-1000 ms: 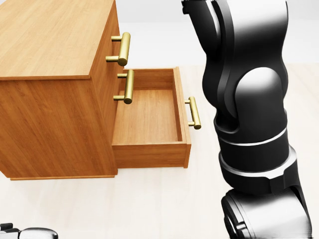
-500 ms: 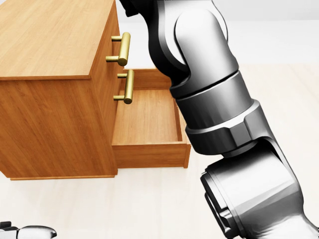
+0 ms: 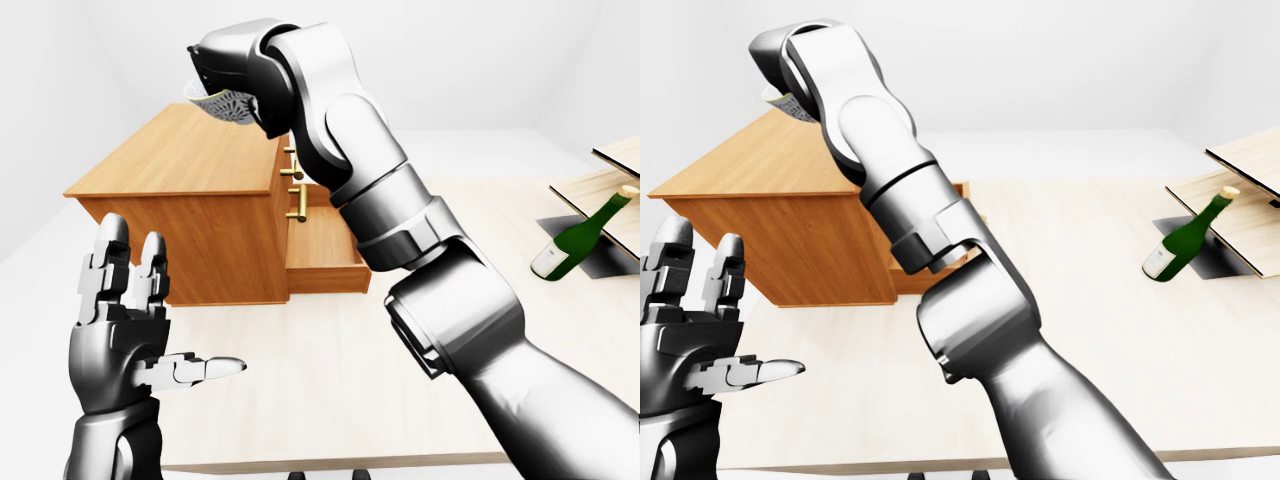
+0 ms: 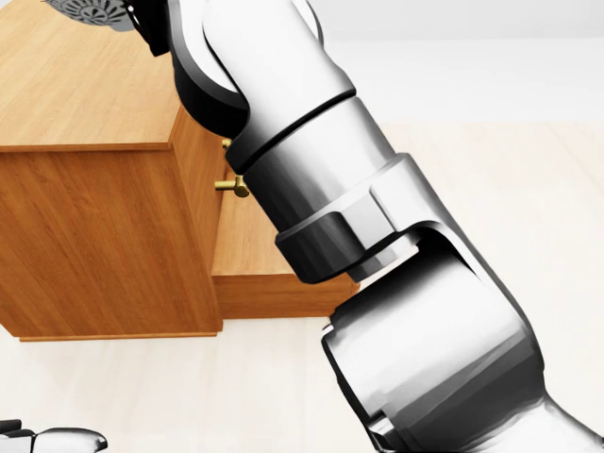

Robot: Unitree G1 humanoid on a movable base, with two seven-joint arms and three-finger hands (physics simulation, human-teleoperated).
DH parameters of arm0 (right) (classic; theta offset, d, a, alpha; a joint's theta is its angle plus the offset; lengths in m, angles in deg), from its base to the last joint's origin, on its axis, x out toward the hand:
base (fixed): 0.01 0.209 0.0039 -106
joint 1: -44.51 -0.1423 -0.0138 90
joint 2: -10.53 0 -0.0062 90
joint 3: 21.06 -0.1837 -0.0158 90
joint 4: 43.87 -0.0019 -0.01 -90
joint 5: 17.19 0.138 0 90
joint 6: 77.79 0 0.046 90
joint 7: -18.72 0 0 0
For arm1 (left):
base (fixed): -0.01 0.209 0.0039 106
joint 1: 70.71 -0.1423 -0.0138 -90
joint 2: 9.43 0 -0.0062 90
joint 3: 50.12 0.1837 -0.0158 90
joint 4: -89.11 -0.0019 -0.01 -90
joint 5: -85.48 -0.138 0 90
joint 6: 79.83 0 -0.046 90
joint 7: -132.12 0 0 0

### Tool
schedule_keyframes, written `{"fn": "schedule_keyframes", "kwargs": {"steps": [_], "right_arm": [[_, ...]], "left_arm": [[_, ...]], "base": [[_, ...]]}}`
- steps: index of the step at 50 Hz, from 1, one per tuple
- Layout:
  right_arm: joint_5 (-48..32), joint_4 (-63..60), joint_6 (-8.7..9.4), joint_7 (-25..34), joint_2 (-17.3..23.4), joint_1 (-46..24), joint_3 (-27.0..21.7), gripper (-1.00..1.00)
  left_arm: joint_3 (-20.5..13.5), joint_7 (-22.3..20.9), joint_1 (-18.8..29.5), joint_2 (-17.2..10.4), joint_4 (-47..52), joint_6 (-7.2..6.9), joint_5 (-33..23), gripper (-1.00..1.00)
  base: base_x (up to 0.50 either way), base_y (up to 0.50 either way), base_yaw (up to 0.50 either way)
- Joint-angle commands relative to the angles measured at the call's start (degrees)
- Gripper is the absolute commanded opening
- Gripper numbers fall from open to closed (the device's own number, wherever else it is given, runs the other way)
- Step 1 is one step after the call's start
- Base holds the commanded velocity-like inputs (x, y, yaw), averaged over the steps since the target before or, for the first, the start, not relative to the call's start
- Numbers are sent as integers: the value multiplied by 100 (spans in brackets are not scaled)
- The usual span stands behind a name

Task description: Put the bowl on top of the cabinet.

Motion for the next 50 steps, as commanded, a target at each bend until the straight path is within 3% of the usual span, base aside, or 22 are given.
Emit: {"fn": "schedule_keyframes", "kwargs": {"steps": [1, 50], "right_arm": [[-507, 200, -2, 0, -303, -222, 32, -100], [-444, -116, -2, 0, -509, 18, 18, -100]], "left_arm": [[-10, -18, -19, 2, 18, 0, 20, 100], [-42, -8, 2, 10, 55, 0, 34, 100]], "base": [[0, 0, 0], [0, 0, 0]]}}
